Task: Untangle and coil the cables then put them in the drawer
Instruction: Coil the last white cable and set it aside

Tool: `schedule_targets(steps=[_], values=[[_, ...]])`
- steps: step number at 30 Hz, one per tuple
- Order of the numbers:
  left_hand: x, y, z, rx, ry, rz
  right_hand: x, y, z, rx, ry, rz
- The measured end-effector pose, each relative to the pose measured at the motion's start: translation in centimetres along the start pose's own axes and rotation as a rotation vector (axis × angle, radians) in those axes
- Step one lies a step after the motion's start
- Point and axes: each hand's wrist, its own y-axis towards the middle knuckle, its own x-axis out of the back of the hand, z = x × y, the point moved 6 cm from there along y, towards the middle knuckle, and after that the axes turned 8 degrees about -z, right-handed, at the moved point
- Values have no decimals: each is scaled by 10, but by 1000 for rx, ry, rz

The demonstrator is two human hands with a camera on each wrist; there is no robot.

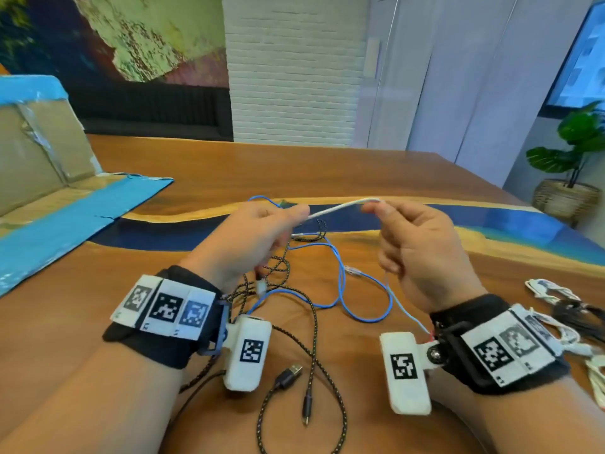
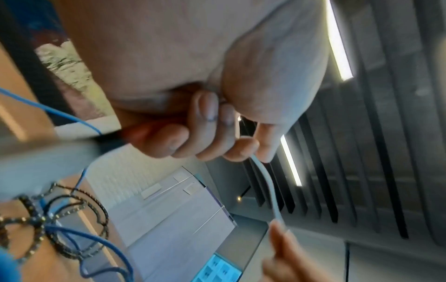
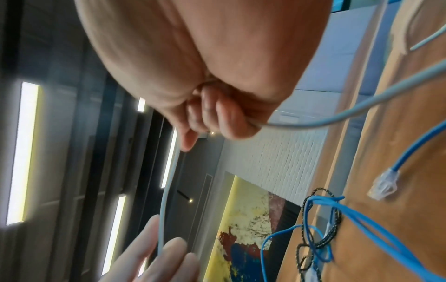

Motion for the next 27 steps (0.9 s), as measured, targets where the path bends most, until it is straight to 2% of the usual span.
schedule_targets(steps=[3,5,7,9,12,14,16,19,21,24,27], values=[[5,1,3,102,-358,18,15,8,-4,-60,-43,-70],[3,-1,-3,146,-668,74,16,9,-10,-70,-164,-47],[1,-2,-14,131,-903,114,7,4,-14,-67,-328,56],[-3,-2,-21,95,-1038,111,-12,-10,-17,-91,-474,230],[-12,-3,-21,51,-1125,-17,-43,-34,-15,-48,-591,474],[-17,-4,-17,40,-1092,-102,-60,-47,-13,39,-717,611],[-17,-3,-15,11,-940,-143,-69,-57,-10,104,-788,673],[-17,-2,-13,-53,-560,-136,-61,-47,-5,120,-685,552],[-23,-4,-9,-56,-330,-74,-48,-37,-1,103,-567,428],[-41,-10,-1,-14,-70,141,-32,-27,10,159,-489,312],[-48,-15,4,60,-57,268,-17,-16,19,216,-503,206]])
